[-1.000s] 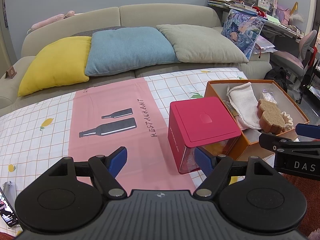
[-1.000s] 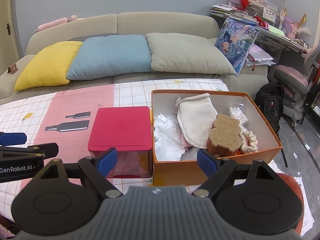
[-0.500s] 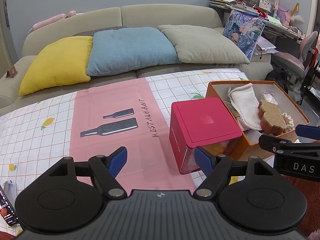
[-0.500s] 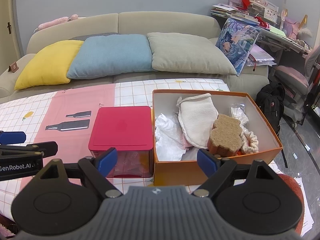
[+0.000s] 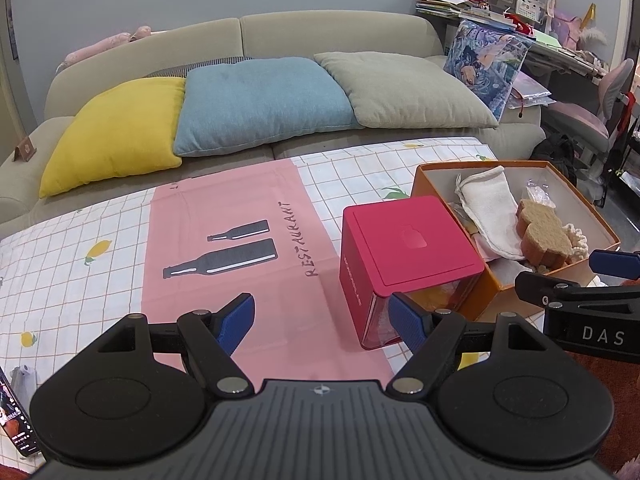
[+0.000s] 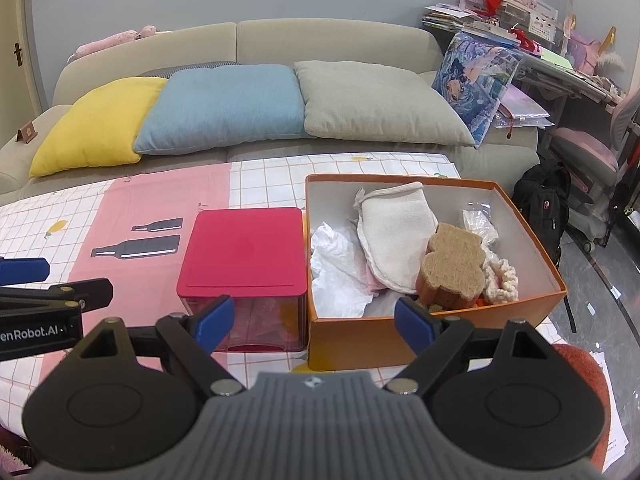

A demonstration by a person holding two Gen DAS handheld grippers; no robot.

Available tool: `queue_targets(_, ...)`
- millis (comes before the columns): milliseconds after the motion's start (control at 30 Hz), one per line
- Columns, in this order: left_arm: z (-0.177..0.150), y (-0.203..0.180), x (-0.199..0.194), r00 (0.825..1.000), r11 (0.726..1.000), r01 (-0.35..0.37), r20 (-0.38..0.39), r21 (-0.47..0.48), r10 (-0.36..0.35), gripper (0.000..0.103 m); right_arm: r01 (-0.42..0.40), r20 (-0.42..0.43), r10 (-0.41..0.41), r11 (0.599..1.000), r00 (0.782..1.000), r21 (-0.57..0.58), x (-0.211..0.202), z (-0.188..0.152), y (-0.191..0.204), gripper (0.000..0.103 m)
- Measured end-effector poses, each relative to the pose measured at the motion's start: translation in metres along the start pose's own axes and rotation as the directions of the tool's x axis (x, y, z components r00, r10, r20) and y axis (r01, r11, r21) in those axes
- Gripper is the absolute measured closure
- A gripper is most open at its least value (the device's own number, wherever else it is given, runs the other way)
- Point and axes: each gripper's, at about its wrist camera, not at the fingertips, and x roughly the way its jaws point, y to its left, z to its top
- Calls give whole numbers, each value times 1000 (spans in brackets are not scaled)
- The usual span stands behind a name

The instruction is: Organize soft objects

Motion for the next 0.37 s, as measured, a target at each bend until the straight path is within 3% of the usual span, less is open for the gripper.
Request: queue_targets(367,-1,0,-3,1000,1000,8,9,2,-8,14,-1,2,1,1000,1000,-5,-1,0,0,17)
